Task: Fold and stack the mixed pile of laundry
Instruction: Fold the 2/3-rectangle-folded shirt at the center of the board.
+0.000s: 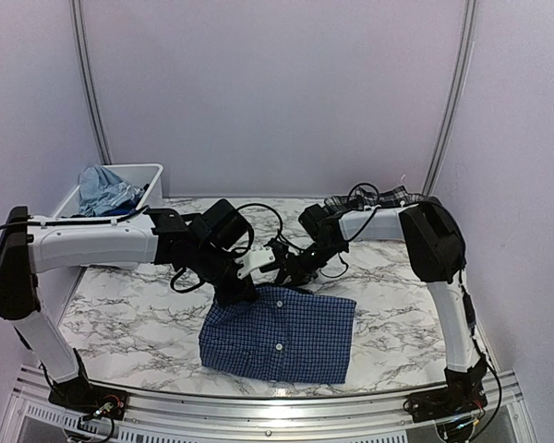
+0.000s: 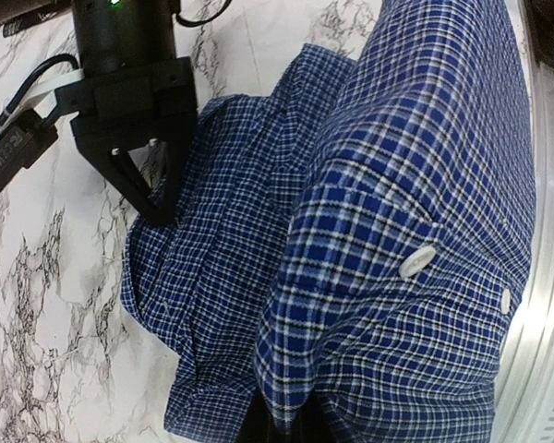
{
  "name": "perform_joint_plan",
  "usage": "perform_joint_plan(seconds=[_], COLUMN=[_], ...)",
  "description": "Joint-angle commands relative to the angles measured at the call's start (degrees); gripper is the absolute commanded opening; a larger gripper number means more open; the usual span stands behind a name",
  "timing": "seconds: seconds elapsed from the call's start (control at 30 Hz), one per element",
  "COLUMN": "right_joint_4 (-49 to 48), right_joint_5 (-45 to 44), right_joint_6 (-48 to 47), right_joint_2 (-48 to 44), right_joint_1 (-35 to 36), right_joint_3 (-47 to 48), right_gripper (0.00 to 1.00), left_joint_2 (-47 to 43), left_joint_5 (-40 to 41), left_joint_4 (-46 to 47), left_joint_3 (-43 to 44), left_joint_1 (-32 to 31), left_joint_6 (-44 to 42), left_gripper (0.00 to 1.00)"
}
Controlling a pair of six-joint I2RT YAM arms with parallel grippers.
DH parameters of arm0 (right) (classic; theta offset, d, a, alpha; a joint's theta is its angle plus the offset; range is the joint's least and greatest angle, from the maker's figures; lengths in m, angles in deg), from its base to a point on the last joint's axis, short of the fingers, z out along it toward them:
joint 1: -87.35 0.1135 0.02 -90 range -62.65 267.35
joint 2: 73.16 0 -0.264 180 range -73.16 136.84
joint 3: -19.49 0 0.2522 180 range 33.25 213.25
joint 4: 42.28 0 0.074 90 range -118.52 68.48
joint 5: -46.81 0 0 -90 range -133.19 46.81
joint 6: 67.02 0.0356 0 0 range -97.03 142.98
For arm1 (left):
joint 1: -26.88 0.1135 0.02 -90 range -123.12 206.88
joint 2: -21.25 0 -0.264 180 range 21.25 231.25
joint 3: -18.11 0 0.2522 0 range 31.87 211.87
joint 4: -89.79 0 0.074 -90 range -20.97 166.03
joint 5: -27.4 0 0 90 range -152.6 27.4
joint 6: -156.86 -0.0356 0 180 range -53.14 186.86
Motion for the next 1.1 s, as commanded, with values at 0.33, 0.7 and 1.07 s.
perform_joint_plan(seconds=[0.33, 0.7, 1.07], right_joint_4=[3.13, 3.36, -4.61], right_joint_5=[0.64, -7.2, -2.25], right_joint_6=[-1.66, 1.12, 2.1], right_joint_2=[-1.46, -17.85, -32.81], right_joint_1=[-1.2, -12.06, -14.46], right_joint_3=[2.76, -1.9, -26.04], right_gripper=[0.3, 0.53, 0.66], left_joint_2=[15.89, 9.4, -3.7], left_joint_5=[-4.0, -11.46, -20.92], left_joint_4=[5.31, 11.85, 20.42], left_joint_3=[9.04, 4.05, -13.42], left_joint_1=[7.96, 17.89, 22.64], left_joint_6=[-4.91, 8.33, 29.19], left_gripper=[0.01, 0.64, 0.99])
